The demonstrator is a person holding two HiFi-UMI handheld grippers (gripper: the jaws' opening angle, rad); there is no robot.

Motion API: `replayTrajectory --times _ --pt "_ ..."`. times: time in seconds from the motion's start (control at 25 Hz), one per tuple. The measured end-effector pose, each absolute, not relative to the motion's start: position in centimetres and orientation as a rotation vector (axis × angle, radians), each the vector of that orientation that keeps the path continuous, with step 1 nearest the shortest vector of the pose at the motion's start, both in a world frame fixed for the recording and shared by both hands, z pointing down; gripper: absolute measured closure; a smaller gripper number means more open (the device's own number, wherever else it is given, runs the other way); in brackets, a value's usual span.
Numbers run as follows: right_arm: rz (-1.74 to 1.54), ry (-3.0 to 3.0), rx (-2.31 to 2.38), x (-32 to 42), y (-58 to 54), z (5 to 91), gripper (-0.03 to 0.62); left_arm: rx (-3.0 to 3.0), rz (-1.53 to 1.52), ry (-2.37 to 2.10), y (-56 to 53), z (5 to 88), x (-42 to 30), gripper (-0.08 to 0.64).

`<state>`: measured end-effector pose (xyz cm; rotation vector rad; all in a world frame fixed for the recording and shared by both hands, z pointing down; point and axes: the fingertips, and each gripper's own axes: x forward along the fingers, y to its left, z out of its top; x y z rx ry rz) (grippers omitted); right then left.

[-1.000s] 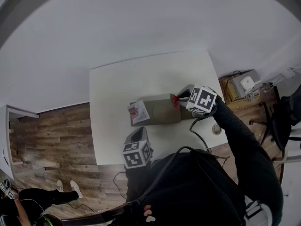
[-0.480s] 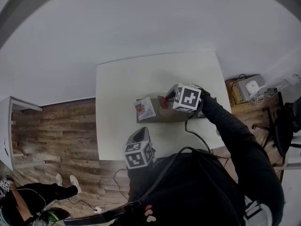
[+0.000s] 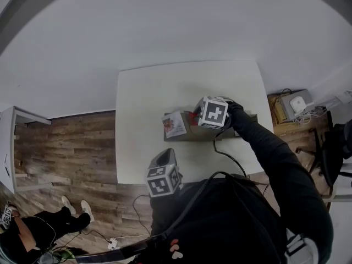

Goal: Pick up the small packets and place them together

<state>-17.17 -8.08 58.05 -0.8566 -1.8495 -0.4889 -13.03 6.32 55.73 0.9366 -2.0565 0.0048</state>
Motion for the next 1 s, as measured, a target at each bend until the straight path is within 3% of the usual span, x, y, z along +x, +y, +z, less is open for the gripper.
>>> replayTrajectory --times 0.56,0.76,1.0 --pt "-0.506 -1.827 -0.857 -17.9 -7.3 58.8 0.514 0.936 0.002 -2.052 6.7 55.9 -13.6 0.561" --pt "-0.464 -1.823 -0.851 -17.6 -7.5 58.6 0.471 0.948 0.011 -2.046 6.5 55.9 -13.7 0.561" --pt "-0.418 -1.914 -0.818 -18.3 -8.7 57.0 0.468 0.970 0.021 -2.035 6.2 56.0 -14.1 0.560"
